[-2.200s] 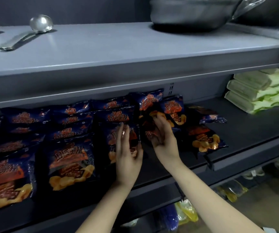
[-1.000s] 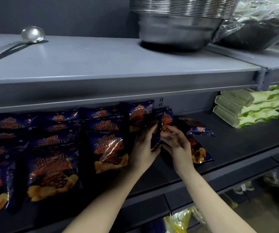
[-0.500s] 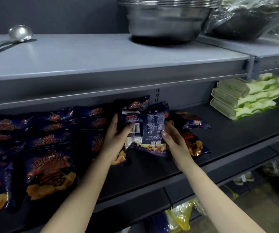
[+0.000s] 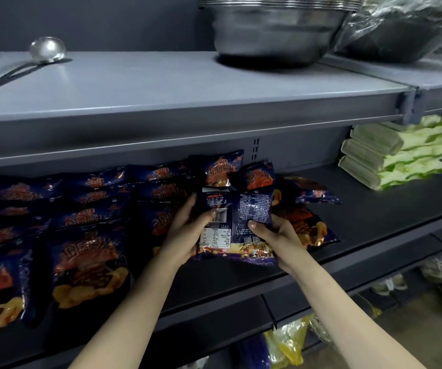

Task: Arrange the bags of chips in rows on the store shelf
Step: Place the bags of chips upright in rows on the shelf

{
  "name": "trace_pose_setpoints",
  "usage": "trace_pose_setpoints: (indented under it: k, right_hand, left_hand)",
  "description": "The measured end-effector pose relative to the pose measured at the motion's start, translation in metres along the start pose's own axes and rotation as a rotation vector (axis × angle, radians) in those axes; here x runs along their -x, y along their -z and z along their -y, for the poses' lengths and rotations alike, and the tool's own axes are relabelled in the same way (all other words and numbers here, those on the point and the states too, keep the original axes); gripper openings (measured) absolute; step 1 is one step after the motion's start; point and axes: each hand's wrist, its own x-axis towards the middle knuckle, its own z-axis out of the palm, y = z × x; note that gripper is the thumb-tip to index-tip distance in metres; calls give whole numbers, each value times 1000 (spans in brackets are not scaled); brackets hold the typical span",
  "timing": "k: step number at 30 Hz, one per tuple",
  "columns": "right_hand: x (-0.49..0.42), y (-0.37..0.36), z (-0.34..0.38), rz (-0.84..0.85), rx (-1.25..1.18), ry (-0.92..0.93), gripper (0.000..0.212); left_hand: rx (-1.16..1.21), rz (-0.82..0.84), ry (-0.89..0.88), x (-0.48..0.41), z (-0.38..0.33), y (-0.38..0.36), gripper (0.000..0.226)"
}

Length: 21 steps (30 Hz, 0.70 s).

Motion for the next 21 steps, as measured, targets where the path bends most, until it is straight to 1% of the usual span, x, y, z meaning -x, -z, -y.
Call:
trace_pose_setpoints:
  k: [3, 4, 6, 7, 9, 11, 13, 15, 16, 18, 19, 20, 21]
  right_hand:
    - [-1, -1, 0, 14, 2, 5, 35]
    - [-1, -2, -1, 15, 8, 4, 33]
    - [-2, -3, 0, 15, 18, -1, 32]
    - [-3, -3, 1, 6, 28, 2, 32]
    - [-4, -4, 4, -28, 46, 28, 35]
    - [-6, -5, 11, -102, 52, 66, 36]
    - [-10, -5, 21, -176, 66, 116, 29]
    - [-14, -7, 28, -229, 82, 141, 23]
    - [-15, -9, 30, -246, 89, 145, 23]
    - [-17, -15, 33, -257, 78, 149, 21]
    - [-17, -19, 34, -251, 53, 147, 20]
    - [-18, -22, 34, -241, 19, 135, 19]
    - [-18, -24, 34, -228, -17, 118, 18]
  left_hand:
    - [34, 32, -2, 2, -1, 2, 77]
    - [51, 46, -1, 3, -1, 3, 73]
    - [100, 62, -14, 4, -2, 2, 50]
    - [118, 63, -21, 4, -3, 3, 45]
    - [83, 41, -77, 4, -6, 5, 46]
    - [-54, 31, -225, 7, -13, 9, 46]
    - [-198, -13, -403, 12, -20, 14, 47]
    - [-364, -40, -566, 17, -27, 17, 54]
    - [-505, -17, -651, 18, -29, 19, 58]
    - [-881, 67, -805, 17, -28, 18, 68]
    - [-1028, 97, -854, 15, -23, 17, 73]
    - [-1104, 98, -876, 13, -18, 15, 76]
    - [-1108, 64, -878, 12, -14, 13, 77]
